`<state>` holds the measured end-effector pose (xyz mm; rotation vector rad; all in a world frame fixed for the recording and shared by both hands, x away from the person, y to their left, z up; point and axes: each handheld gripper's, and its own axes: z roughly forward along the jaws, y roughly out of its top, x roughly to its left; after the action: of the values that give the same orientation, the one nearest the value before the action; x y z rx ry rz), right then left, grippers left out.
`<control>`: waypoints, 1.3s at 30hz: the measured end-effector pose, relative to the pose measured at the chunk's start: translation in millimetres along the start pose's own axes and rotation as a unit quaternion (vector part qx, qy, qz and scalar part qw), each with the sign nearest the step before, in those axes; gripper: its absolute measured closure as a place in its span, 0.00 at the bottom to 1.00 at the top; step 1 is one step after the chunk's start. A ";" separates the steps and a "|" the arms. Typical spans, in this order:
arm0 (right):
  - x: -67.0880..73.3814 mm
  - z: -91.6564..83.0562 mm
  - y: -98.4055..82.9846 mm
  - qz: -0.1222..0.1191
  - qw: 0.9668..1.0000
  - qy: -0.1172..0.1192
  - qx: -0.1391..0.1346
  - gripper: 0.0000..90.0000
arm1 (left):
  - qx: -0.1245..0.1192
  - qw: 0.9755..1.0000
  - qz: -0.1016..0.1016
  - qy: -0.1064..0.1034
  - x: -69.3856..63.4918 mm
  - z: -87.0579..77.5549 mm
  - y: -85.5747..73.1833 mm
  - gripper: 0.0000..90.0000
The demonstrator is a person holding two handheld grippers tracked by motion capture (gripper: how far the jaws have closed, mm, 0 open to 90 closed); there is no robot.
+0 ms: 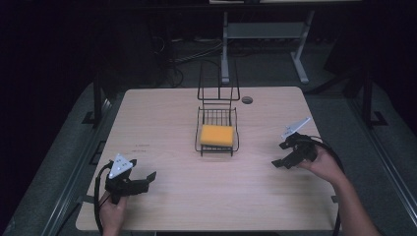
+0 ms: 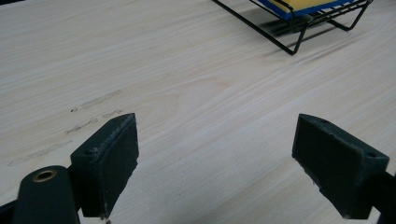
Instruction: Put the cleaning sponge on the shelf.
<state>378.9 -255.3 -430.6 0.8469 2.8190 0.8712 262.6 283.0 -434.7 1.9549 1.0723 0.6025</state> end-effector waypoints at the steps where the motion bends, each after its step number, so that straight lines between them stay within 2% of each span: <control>1: 0.3 -0.1 -1.5 0.000 1.000 -0.001 0.000 0.16 | -0.002 1.000 0.000 0.000 -0.1 0.1 -0.2 0.16; 13: 6.1 -5.8 -18.7 0.009 1.000 -0.005 0.002 0.16 | -0.001 1.000 0.000 0.001 0.3 0.0 -0.4 0.16; 28: 22.7 -8.6 -36.6 -0.003 1.000 -0.008 0.011 0.16 | 0.002 1.000 0.002 0.001 -0.3 -0.1 -0.1 0.16; 39: 30.0 -8.6 -48.8 -0.001 1.000 -0.009 0.011 0.16 | 0.001 1.000 0.002 0.002 -0.2 -0.1 -0.2 0.16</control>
<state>327.9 -277.3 -447.1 0.8501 2.8183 0.8282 262.3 282.9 -434.9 1.9592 1.0715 0.6087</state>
